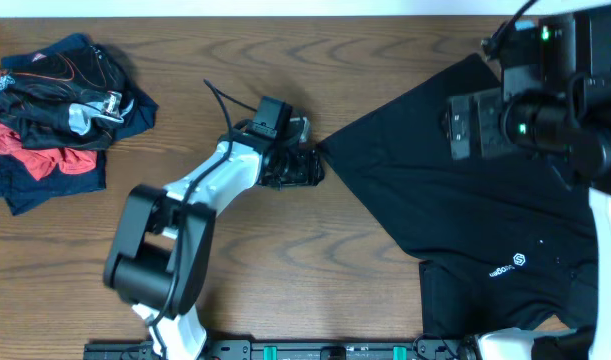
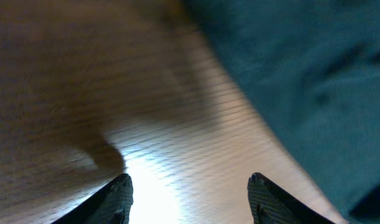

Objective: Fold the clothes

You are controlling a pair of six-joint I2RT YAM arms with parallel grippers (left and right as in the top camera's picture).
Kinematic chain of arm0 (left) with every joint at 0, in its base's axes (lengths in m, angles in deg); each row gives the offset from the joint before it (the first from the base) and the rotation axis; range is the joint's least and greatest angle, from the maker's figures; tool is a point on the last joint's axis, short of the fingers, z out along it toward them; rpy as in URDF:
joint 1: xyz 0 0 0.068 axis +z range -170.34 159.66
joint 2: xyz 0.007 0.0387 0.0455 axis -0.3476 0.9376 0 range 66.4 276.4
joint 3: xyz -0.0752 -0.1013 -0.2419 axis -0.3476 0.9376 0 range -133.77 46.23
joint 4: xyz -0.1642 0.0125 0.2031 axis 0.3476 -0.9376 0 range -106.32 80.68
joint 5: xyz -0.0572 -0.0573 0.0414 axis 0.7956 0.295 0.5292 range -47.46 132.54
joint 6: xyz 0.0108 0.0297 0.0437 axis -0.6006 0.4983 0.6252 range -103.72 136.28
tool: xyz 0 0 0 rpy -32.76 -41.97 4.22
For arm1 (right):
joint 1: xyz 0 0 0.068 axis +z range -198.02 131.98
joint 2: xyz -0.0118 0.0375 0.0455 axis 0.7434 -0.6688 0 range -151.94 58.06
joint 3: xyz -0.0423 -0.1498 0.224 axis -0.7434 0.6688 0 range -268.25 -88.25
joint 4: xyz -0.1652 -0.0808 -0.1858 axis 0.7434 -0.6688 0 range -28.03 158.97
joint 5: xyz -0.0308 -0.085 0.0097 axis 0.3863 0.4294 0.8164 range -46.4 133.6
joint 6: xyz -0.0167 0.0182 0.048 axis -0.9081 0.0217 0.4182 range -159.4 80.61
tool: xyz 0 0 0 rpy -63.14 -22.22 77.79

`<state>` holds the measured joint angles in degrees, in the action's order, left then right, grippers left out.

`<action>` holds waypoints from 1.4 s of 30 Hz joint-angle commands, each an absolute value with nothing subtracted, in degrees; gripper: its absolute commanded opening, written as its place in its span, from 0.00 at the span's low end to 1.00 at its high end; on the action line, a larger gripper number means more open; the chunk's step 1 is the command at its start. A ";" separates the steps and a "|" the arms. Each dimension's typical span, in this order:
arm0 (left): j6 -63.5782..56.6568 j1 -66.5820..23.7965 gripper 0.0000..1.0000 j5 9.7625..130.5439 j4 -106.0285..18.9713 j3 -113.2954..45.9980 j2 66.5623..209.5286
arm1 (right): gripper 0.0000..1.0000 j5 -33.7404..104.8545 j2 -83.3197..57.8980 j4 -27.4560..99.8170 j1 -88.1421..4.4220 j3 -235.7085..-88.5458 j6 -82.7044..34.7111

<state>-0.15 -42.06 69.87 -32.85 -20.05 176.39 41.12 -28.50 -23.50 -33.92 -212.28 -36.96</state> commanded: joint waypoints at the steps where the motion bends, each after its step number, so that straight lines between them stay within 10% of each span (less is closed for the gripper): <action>1: -1.37 -42.08 0.56 65.06 -36.37 -25.98 179.74 | 0.99 42.13 -27.23 -24.59 -31.34 -213.11 -35.93; 19: 1.58 -45.29 0.66 50.37 -62.69 -58.72 195.23 | 0.99 43.61 -26.80 -27.78 -27.31 -213.06 -34.73; 42: -1.68 -51.09 0.71 50.63 -60.26 -60.25 201.73 | 0.99 43.63 -26.21 -28.31 -22.83 -213.06 -34.77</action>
<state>-0.63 -51.00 50.07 -60.17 -58.94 199.28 43.37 -27.04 -28.13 -23.47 -212.30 -35.47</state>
